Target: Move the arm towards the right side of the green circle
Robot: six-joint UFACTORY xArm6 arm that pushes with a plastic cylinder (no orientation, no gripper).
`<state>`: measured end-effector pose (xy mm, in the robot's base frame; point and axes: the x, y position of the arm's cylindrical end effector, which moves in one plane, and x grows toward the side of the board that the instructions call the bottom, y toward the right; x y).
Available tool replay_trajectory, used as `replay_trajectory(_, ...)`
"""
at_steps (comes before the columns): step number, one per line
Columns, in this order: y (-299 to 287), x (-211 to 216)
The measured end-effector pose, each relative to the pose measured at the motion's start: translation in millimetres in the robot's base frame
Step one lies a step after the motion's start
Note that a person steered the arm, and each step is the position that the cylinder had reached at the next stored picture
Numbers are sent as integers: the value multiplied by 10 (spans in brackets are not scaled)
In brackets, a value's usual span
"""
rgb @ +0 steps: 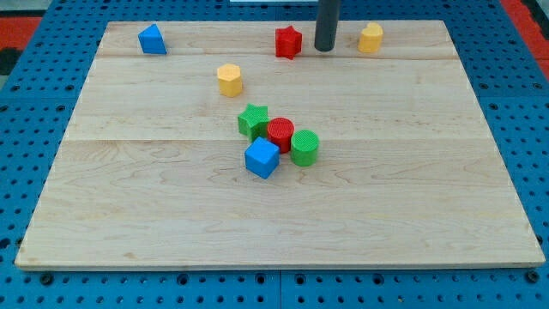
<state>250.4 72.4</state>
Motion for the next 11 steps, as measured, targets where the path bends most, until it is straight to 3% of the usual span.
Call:
replay_trajectory(2, 62, 0)
replay_trajectory(4, 757, 143)
replay_trajectory(8, 1293, 151)
replay_trajectory(11, 1383, 605)
